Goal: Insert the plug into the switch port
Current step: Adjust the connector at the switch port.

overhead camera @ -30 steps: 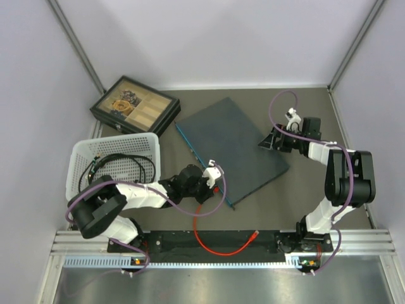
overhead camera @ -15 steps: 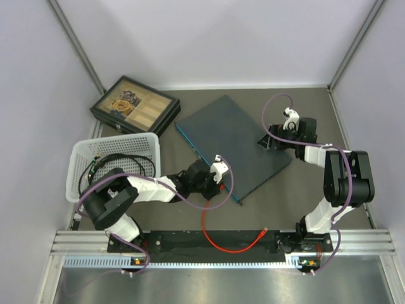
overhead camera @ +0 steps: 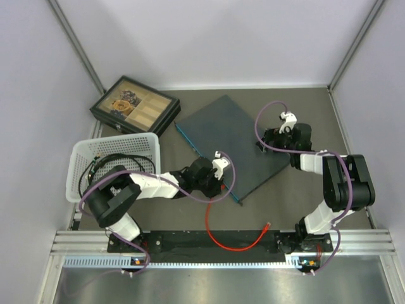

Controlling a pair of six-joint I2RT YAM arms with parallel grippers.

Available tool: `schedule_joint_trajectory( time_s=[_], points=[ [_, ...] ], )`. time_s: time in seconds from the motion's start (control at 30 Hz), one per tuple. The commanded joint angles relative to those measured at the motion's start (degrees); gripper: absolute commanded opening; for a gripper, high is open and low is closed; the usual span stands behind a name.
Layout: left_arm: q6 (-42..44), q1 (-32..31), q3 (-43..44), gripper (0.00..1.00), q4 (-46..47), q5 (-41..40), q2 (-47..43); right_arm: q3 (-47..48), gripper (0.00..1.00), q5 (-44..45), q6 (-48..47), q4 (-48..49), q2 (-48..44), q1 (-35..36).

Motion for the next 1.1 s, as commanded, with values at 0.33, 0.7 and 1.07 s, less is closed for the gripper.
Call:
schedule_joint_trajectory(
  time_s=[0.33, 0.7, 1.07],
  points=[
    [4.2, 1.4, 19.3, 0.0, 37.5, 1.5, 4.3, -6.3, 0.95, -22.9, 11.6, -12.1, 0.2, 9.0],
    [4.0, 4.5, 20.7, 0.0, 40.7, 1.8, 6.9, -7.0, 0.95, -19.8, 12.9, -10.3, -0.2, 9.0],
    [15.2, 5.1, 7.7, 0.12, 24.8, 3.6, -1.4, -3.3, 0.99, -12.2, 11.3, -16.3, -5.8, 1.5]
  ],
)
